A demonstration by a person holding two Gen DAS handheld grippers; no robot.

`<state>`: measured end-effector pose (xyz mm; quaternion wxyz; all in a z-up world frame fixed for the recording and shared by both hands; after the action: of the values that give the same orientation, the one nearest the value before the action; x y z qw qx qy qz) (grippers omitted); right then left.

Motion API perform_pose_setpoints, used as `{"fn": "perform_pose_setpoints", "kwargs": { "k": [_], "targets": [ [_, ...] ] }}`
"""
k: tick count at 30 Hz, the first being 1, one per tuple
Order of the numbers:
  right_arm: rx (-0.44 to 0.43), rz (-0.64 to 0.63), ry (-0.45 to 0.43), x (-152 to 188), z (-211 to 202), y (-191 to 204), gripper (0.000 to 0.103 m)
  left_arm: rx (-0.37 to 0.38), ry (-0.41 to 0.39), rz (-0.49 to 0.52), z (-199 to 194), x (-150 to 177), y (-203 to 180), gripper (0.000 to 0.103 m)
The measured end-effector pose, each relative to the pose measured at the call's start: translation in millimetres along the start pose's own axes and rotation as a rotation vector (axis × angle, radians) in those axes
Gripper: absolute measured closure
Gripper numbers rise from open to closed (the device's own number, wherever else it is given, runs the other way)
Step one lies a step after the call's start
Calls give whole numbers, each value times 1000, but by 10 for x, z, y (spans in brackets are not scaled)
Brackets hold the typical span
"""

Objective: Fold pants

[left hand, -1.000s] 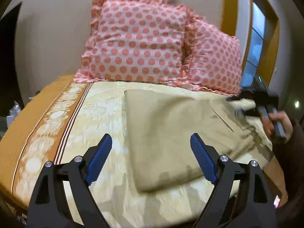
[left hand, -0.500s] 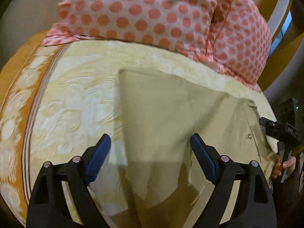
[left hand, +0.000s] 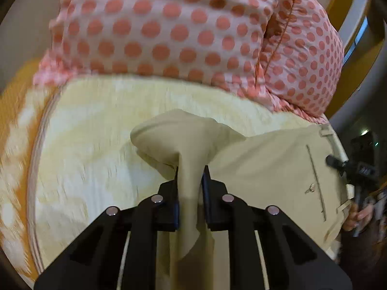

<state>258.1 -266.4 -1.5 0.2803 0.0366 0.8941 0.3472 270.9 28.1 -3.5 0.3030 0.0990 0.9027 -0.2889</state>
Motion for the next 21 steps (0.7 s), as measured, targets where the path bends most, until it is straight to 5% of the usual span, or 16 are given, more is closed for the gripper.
{"fn": "perform_pose_setpoints", "kwargs": {
  "k": [4, 8, 9, 11, 12, 14, 17, 19, 21],
  "targets": [
    [81, 41, -88, -418, 66, -147, 91, -49, -86, 26, 184, -434, 13, 86],
    [392, 9, -76, -505, 88, -480, 82, -177, -48, 32, 311, -512, 135, 80],
    [402, 1, -111, -477, -67, -489, 78, -198, -86, 52, 185, -499, 110, 80],
    [291, -28, -174, -348, -337, -324, 34, -200, -152, 93, -48, -438, -11, 68],
    [234, -48, -169, -266, -380, -222, 22, -144, -176, 101, -167, -364, -143, 62],
    [131, -112, -112, -38, -376, 47, 22, -31, -188, 100, -285, -176, -398, 43],
    [115, -185, 1, 283, -129, 274, 15, 67, -79, 83, -90, 234, -641, 35],
    [215, -167, 80, 391, 154, 161, 13, 34, 20, 23, 185, 396, -556, 37],
    [218, -141, 66, 358, 134, 168, 11, -37, -4, 58, 278, 439, -504, 38]
  ]
}}
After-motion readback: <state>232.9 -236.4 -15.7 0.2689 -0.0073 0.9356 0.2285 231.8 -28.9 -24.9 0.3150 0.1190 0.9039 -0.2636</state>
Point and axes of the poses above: each gripper's, at about its wrist camera, not at the fingertips, and z roughly the way its jaws point, y to its left, x to its underside, the point moved 7 cm from there along z, roughly the way its jaws point, and after that the axes turned 15 degrees about x, right-handed, at the moved point
